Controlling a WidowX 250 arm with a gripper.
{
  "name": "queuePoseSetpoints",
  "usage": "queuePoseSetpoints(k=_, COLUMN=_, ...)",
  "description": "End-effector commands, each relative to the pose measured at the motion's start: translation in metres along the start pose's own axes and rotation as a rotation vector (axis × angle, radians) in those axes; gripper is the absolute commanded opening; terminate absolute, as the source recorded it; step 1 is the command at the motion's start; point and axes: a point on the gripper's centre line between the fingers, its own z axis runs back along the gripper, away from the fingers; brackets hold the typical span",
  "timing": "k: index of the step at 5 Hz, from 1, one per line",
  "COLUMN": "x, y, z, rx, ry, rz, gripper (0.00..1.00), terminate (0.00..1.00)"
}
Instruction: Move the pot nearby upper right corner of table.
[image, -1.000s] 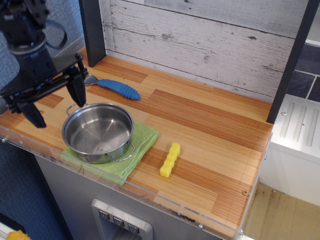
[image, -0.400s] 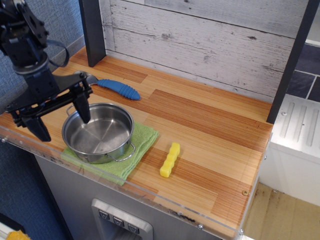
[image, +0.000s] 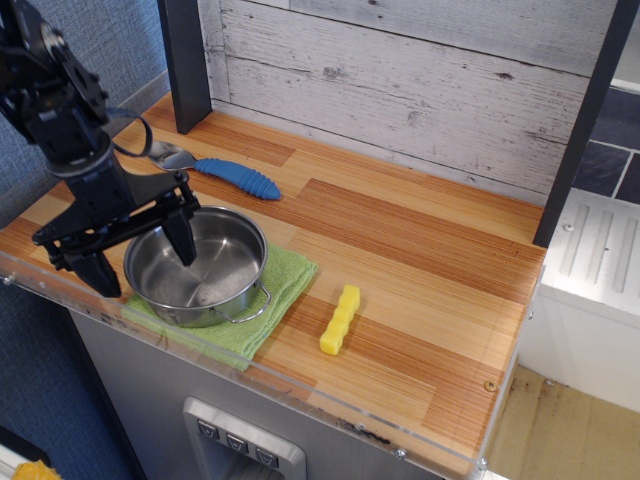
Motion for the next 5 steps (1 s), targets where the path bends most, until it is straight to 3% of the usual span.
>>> queuePoseSetpoints(k=1, x=0.011, y=0.003, z=0.002, rx=-0.033, ry=-0.037, rz=0.006, gripper=0.00, terminate=0.00)
queuePoseSetpoints(k=5, x=0.014, y=0.007, z=0.015, rx=-0.042, ry=-0.075, rz=0.040, gripper=0.00, terminate=0.00)
